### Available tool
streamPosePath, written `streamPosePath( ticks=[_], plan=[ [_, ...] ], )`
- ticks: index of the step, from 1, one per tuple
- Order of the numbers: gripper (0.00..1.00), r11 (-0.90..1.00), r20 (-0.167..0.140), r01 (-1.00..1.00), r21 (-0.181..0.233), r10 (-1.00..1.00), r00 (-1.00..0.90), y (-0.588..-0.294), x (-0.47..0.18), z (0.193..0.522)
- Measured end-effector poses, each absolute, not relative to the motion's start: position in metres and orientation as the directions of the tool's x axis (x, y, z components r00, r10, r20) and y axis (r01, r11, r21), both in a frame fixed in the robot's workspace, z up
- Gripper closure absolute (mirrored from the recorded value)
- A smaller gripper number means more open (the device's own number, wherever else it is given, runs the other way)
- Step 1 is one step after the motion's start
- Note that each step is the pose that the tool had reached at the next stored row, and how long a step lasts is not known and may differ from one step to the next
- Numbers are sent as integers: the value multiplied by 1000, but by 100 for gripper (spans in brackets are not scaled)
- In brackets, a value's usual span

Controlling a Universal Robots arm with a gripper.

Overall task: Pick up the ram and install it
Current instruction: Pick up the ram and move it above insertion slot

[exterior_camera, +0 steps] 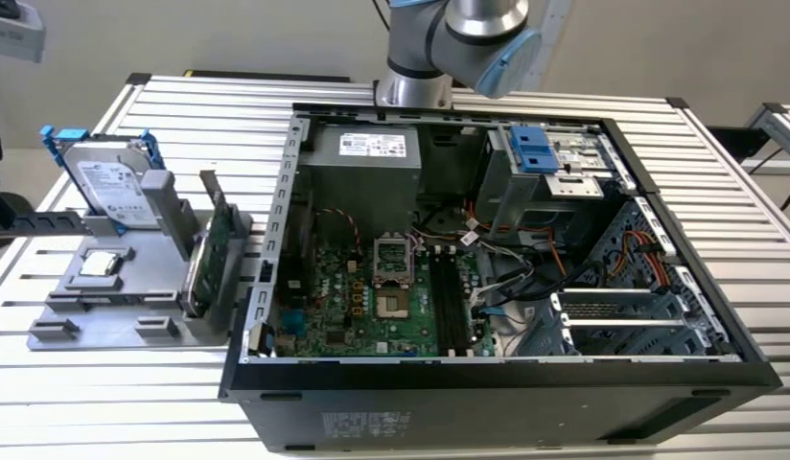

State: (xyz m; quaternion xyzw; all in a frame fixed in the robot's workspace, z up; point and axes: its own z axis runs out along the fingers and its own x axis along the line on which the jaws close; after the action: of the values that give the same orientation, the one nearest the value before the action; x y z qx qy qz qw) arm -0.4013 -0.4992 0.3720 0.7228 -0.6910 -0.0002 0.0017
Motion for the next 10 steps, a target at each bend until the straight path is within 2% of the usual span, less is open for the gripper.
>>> streamPosePath(
  ticks=[10],
  plan=[
    [100,-45,2,-999,3,-999,45,-499,-402,381]
  ],
)
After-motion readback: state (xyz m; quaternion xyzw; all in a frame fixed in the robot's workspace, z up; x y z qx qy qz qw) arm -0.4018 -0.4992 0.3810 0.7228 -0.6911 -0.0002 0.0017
